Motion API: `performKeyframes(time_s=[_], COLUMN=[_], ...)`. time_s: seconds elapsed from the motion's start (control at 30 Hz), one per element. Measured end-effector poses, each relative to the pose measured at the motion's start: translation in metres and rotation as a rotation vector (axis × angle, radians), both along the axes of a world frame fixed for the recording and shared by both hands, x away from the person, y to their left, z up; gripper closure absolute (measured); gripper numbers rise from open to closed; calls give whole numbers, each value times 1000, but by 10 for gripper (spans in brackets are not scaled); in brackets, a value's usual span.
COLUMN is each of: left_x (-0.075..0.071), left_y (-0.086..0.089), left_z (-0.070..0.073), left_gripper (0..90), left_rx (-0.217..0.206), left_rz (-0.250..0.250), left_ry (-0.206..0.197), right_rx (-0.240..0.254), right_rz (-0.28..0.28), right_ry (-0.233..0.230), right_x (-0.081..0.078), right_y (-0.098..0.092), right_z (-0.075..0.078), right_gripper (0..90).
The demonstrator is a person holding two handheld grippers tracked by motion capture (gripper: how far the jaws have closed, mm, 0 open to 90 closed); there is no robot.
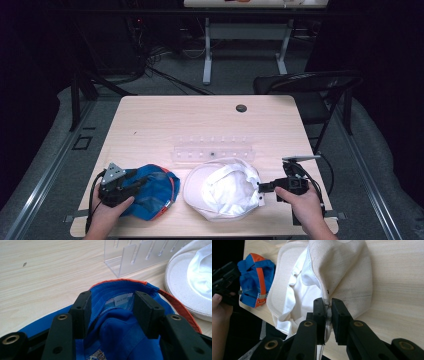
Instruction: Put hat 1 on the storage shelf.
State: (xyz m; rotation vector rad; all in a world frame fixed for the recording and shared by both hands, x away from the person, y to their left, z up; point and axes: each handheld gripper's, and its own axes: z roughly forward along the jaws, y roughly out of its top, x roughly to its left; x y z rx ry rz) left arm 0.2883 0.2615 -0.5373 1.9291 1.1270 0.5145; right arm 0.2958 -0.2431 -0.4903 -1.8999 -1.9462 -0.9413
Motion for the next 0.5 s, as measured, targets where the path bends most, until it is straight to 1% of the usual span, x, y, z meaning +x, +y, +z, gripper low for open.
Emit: performKeyframes(time_s=[0.1,0.13,0.17,0.2,0.27,0.4,0.43,0.47,0.5], left_x=[0,0,0,0,0,0,0,0,0], left_y=[0,0,0,0,0,0,0,0,0], left_z=[0,0,0,0,0,0,0,0,0], left_gripper=[494,494,494,495,495,496,496,496,496], left_rx=[2,1,1,2,2,1,3,4,5], left_rz=[-1,0,0,0,-1,0,-1,-2,-3], left_ry=[0,0,0,0,0,0,0,0,-1], right_rx=[-34,-49,-70,-76,-113,-168,-176,-186,-194], right_rz=[1,9,29,21,50,79,76,96,93], right_ry=[-1,-1,4,2,0,0,11,16,20], right_x=[5,7,9,10,14,19,20,22,23], right_y=[2,3,4,6,9,17,20,20,23], right_z=[7,10,13,15,21,33,36,38,40], right_gripper=[823,823,823,823,822,822,822,822,823])
